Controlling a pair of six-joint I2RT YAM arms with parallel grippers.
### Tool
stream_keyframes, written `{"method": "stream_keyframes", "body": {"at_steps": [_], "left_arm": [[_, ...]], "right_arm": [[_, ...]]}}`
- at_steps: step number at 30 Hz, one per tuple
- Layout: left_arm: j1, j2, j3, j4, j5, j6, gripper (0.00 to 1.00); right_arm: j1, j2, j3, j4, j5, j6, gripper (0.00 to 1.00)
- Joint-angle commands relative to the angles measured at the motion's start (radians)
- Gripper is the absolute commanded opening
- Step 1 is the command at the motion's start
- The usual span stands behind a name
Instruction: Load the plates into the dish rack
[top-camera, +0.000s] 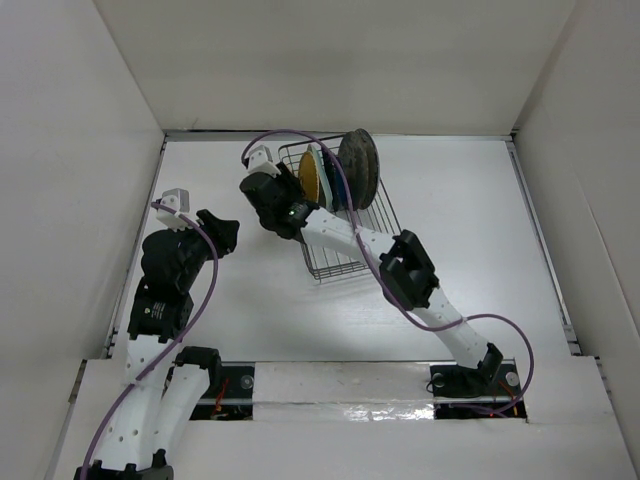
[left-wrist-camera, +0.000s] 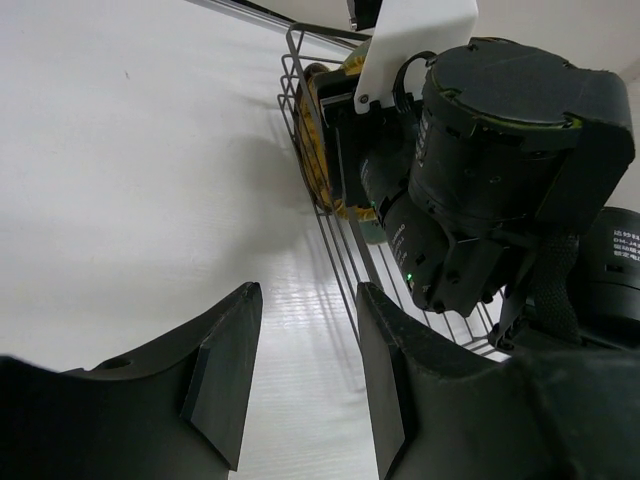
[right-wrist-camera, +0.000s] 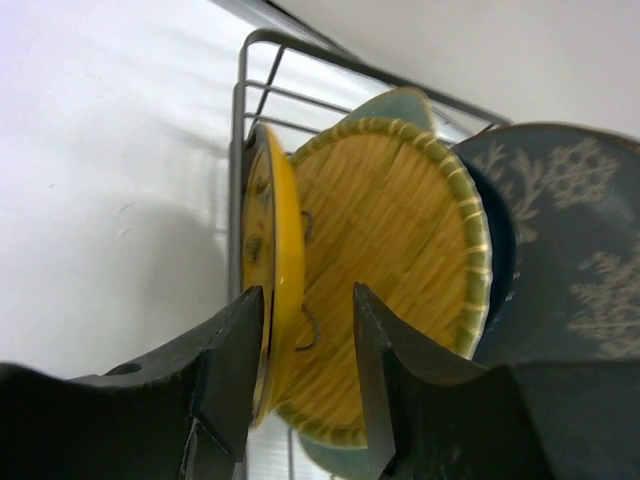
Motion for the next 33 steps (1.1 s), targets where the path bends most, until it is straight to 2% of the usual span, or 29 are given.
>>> {"method": "stream_keyframes", "body": {"at_steps": [1, 7, 11, 15, 18, 19, 20, 21, 22, 23, 24, 25, 27, 29, 33], "left_arm": [[-0.005, -0.009, 0.043, 0.025, -0.008, 0.007, 0.4], [-0.005, -0.009, 0.042, 0.03, -0.014, 0.006, 0.39], [-0.005, -0.014, 0.042, 0.033, -0.026, 0.007, 0.39], [-0.005, -0.014, 0.037, 0.039, -0.028, 0.007, 0.38], [0.005, -0.003, 0.033, 0.045, -0.012, 0.007, 0.34], [0.016, -0.002, 0.033, 0.048, -0.008, 0.006, 0.31], [0.016, 0.003, 0.031, 0.049, -0.006, 0.006, 0.3], [0.028, 0.007, 0.03, 0.049, 0.003, 0.007, 0.29], [0.028, 0.009, 0.03, 0.056, 0.011, 0.006, 0.27], [0.028, 0.011, 0.03, 0.06, 0.018, 0.007, 0.27], [0.028, 0.012, 0.025, 0.065, 0.029, 0.009, 0.27], [0.028, 0.014, 0.023, 0.074, 0.035, 0.007, 0.27], [0.028, 0.015, 0.022, 0.077, 0.043, 0.009, 0.27], [0.028, 0.017, 0.023, 0.077, 0.041, 0.01, 0.29], [0.028, -0.008, 0.016, 0.092, 0.06, 0.006, 0.31]], "right_arm": [[-0.008, -0.071, -0.023, 0.008, -0.033, 0.104, 0.49], [-0.017, -0.201, -0.115, 0.056, -0.084, 0.146, 0.53], [-0.026, -0.345, -0.195, 0.085, -0.137, 0.166, 0.56], [-0.026, -0.482, -0.31, 0.119, -0.228, 0.224, 0.63], [-0.026, -0.629, -0.464, 0.189, -0.309, 0.247, 0.63], [-0.026, -0.674, -0.518, 0.253, -0.336, 0.255, 0.59], [-0.026, -0.721, -0.634, 0.287, -0.361, 0.262, 0.51], [-0.026, -0.772, -0.694, 0.333, -0.407, 0.279, 0.21], [-0.026, -0.874, -0.753, 0.397, -0.43, 0.285, 0.08], [-0.026, -0.93, -0.816, 0.433, -0.45, 0.291, 0.0], [-0.026, -0.986, -0.941, 0.471, -0.476, 0.307, 0.0], [-0.026, -1.099, -1.003, 0.535, -0.482, 0.311, 0.0], [-0.026, -1.212, -1.179, 0.592, -0.475, 0.327, 0.0], [-0.026, -1.368, -1.277, 0.637, -0.44, 0.338, 0.02], [-0.058, -1.597, -1.475, 0.627, -0.319, 0.385, 0.25]]}}
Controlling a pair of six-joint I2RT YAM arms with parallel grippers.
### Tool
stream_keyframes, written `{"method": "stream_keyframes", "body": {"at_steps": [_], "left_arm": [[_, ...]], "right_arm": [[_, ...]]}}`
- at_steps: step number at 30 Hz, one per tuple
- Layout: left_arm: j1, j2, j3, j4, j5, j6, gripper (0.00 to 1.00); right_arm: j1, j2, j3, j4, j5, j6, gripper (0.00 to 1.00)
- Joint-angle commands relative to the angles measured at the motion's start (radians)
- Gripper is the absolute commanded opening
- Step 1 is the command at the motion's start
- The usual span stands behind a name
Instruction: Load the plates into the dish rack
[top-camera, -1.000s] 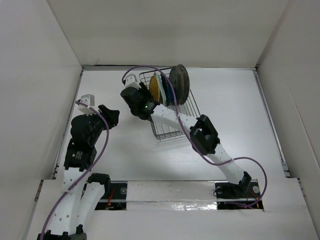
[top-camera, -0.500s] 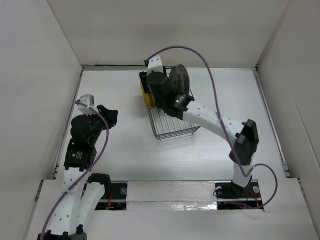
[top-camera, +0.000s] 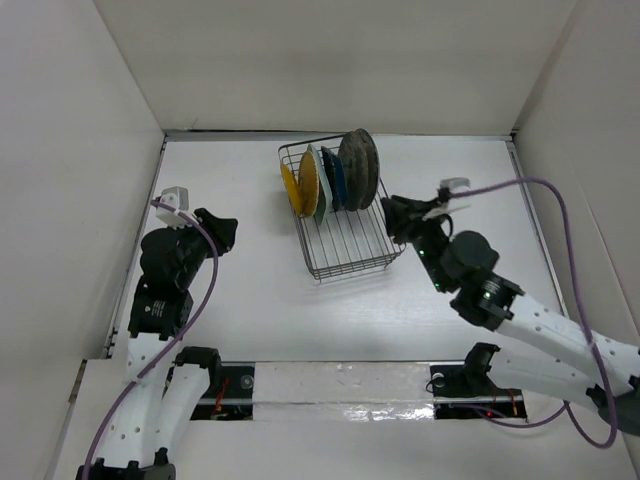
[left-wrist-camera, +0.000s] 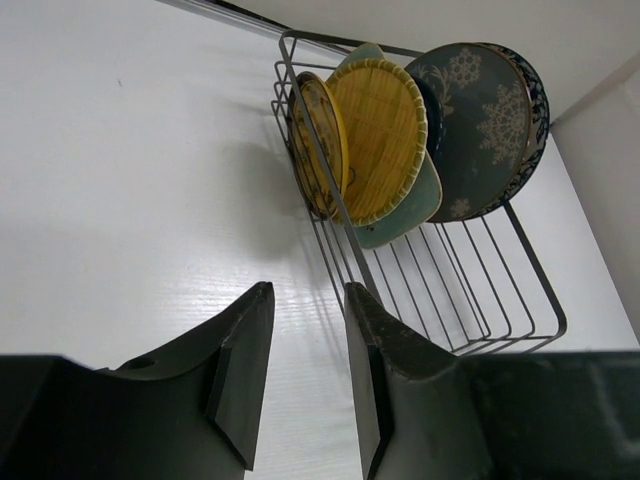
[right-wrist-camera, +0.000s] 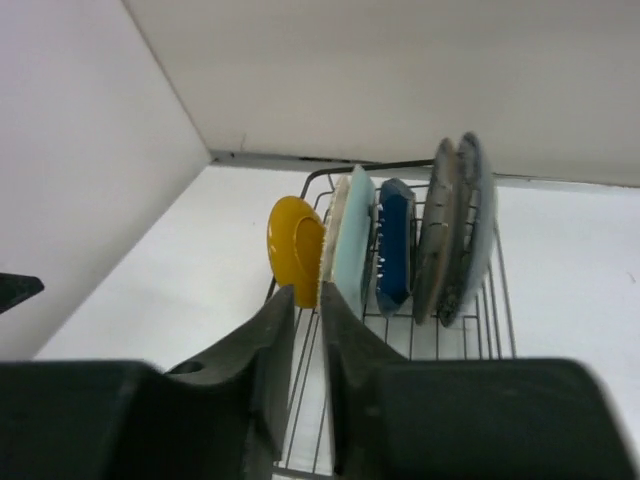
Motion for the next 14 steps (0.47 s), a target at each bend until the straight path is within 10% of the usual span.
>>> {"method": "stream_keyframes", "body": {"at_steps": [1, 7, 14], "left_arm": [[0.005, -0.03, 0.013, 0.079, 0.032, 0.004, 0.32], [0.005, -0.076, 0.036, 0.108, 0.046, -0.016, 0.34], [0.005, -0.048, 0.079, 0.116, 0.096, -0.033, 0.36]], "right_arm": [[-0.043, -0.155, -0.14, 0.083, 0.103, 0.07, 0.37], [-0.158, -0.399, -0.286, -0.021, 0.132, 0.206, 0.57], [-0.249, -0.379, -0.266, -0.072, -0.024, 0.245, 0.59]]}}
